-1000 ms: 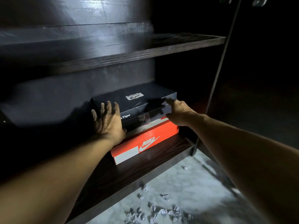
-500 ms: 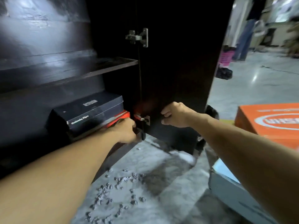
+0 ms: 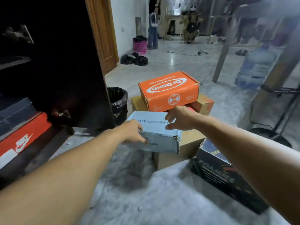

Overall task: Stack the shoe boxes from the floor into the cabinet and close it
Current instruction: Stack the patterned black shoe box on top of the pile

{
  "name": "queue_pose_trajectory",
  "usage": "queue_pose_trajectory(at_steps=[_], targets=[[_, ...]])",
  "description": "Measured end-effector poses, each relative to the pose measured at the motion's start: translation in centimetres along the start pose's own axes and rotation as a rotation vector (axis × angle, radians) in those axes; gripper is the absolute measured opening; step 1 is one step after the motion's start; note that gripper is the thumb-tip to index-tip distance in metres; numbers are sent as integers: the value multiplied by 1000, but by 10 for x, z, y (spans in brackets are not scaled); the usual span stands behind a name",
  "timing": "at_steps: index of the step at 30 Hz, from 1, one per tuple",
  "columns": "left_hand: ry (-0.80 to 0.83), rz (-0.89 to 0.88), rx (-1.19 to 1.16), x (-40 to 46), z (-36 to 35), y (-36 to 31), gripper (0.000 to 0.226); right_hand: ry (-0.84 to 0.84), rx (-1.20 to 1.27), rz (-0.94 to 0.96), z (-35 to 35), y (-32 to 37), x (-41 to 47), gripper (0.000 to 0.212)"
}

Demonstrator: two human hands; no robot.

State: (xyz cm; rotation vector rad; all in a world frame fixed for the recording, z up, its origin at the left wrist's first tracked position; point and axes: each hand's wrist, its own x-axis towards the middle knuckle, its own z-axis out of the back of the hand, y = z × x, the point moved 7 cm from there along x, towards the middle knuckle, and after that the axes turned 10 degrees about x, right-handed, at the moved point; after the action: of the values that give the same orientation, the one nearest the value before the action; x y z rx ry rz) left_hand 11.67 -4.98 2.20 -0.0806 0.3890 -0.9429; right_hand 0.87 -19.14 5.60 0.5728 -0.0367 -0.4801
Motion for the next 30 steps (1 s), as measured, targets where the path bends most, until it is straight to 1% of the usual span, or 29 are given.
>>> queue_pose_trajectory(at_steps=[3,6,8,9,10,12,13,15,18,20,21,22,23,24,25,26,28,30], targets=[[35,-87,3,7,-30,-58,63,-21,-25,-96,12,-51,-46,45],[82,-169,-22,19,-60,-109,72,-69,-38,-208,19,-103,-90,38],[114,-220,-34,24,-79,-141,70,-81,-57,-276,19,-139,-115,28],[122,-249,-33,26,-89,-155,65,-91,-73,-302,17,-156,-126,18],[132,-273,-32,28,-97,-167,58,-99,-84,-317,16,-171,-136,13],[144,-308,-38,36,-117,-186,42,-113,-77,-366,10,-201,-157,33],[140,-322,-40,42,-125,-193,38,-123,-97,-396,7,-213,-167,35],[134,-345,-6,53,-140,-207,43,-127,-152,-449,0,-237,-183,30],[72,-317,15,69,-152,-214,63,-135,-135,-529,-14,-271,-200,31],[42,-287,-52,83,-162,-217,67,-211,-98,-603,-21,-296,-216,24],[33,-259,-91,92,-166,-216,69,-260,-86,-657,-24,-309,-226,37],[30,-219,-127,100,-171,-213,71,-292,-70,-727,-29,-321,-235,59],[35,-167,-154,111,-177,-207,73,-322,-34,-778,-34,-330,-243,76],[50,-133,-181,122,-184,-202,75,-346,19,-817,-40,-339,-249,88],[59,-115,-206,129,-189,-199,77,-358,90,-835,-46,-348,-253,94],[70,-105,-234,137,-195,-197,77,-360,161,-829,-52,-354,-255,97],[102,-110,-308,141,-204,-198,69,-353,253,-791,-66,-361,-255,96],[113,-123,-388,145,-213,-198,62,-433,324,-776,-73,-361,-256,88]])
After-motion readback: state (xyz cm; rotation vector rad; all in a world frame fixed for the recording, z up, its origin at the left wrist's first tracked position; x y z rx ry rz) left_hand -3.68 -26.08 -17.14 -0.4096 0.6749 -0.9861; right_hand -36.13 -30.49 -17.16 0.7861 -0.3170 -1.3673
